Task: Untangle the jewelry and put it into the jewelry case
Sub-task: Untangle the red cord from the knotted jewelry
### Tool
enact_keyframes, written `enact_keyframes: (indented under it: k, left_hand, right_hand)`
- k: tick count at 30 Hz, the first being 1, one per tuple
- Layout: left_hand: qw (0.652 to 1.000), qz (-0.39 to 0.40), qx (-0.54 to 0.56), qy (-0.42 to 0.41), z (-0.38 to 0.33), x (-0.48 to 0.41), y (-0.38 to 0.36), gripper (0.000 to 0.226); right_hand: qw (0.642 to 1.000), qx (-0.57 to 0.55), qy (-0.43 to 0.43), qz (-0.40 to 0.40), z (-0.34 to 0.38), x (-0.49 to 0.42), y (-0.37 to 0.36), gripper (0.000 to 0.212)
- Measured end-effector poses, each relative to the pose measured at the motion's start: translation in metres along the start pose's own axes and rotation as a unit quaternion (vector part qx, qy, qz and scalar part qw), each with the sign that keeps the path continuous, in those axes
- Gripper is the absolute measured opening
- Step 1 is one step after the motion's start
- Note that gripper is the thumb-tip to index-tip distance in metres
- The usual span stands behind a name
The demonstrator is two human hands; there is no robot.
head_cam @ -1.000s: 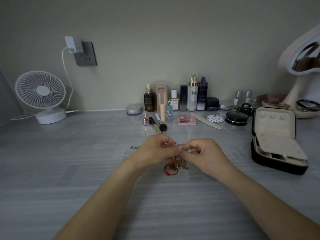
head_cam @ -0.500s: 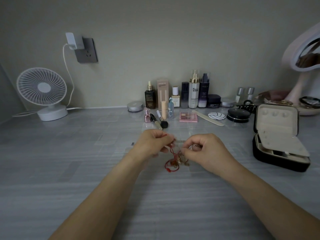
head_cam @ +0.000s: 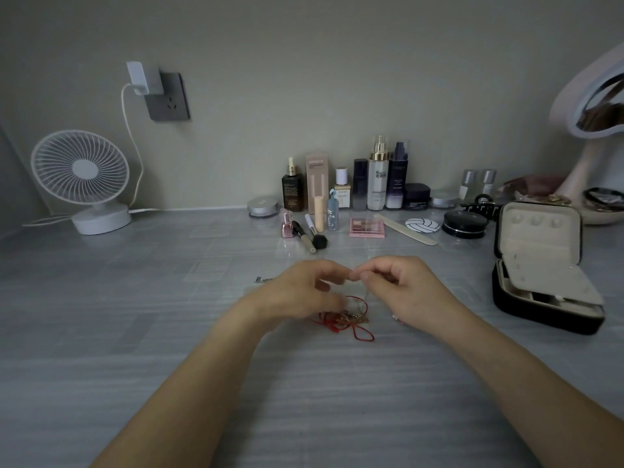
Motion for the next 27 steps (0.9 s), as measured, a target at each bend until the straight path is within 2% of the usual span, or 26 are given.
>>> enact_keyframes:
  k: [2, 4, 6, 7, 9, 11, 12, 17, 19, 21, 24, 27]
  left_hand:
    - [0.999, 0.025, 0.027, -0.027, -0.003, 0.000, -0.012, 0.028]
    - [0.999, 0.011, 0.031, -0.043, -0.005, -0.001, -0.018, 0.009]
    - [0.999, -0.013, 0.013, -0.043, -0.003, -0.003, -0.016, 0.011]
    - [0.999, -0.018, 0.007, -0.038, -0.003, -0.003, -0.014, 0.014]
    - [0.999, -0.035, 0.008, -0.034, -0.002, -0.003, -0.008, 0.013]
    - [0.996, -0.074, 0.032, -0.045, -0.005, -0.002, 0.000, 0.013]
    - [0.994, -0.090, 0.047, -0.048, -0.006, -0.002, 0.004, 0.013]
    - [0.976, -0.108, 0.181, -0.049, -0.010, 0.000, 0.011, 0.022]
    - [0.971, -0.081, 0.216, -0.055, -0.010, 0.000, 0.014, 0.027]
    - [0.977, -0.021, 0.208, -0.048, -0.010, 0.004, 0.015, 0.026]
    - [0.976, 0.088, 0.193, -0.042, -0.014, 0.009, 0.010, 0.015]
    - [0.975, 0.140, 0.172, -0.032, -0.016, 0.012, 0.005, 0.011]
  right_hand:
    - [1.000, -0.013, -0.002, 0.005, 0.001, -0.001, 0.002, 0.022]
    - [0.999, -0.035, -0.005, 0.007, 0.002, -0.002, 0.006, 0.021]
    - [0.999, -0.037, -0.007, -0.005, 0.000, -0.003, 0.012, 0.017]
    - [1.000, -0.014, -0.005, -0.008, -0.002, -0.003, 0.013, 0.013]
    - [0.994, 0.109, 0.001, 0.000, -0.004, -0.001, 0.014, 0.004]
    - [0.975, 0.220, 0.012, 0.009, -0.005, 0.000, 0.013, 0.011]
    - [0.974, 0.224, 0.014, 0.008, -0.005, -0.001, 0.012, 0.016]
    - [0.999, 0.040, 0.006, 0.029, -0.001, -0.003, 0.013, 0.014]
    - [0.999, 0.002, -0.015, 0.037, -0.004, -0.005, 0.019, 0.018]
    - [0.999, -0.004, -0.040, 0.010, -0.008, -0.008, 0.030, 0.018]
    - [0.988, 0.127, -0.070, -0.043, -0.017, -0.009, 0.045, 0.012]
    - [0.963, 0.253, -0.086, -0.022, -0.019, -0.004, 0.049, 0.005]
Point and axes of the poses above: each hand's wrist, its own x-axis away from the middle knuckle, its own y-axis out of the back of the hand, z = x × y, the point moved 3 cm from there along -x, towards the middle knuckle, and after that the axes turned 6 degrees about -y, right-handed, at the moved point
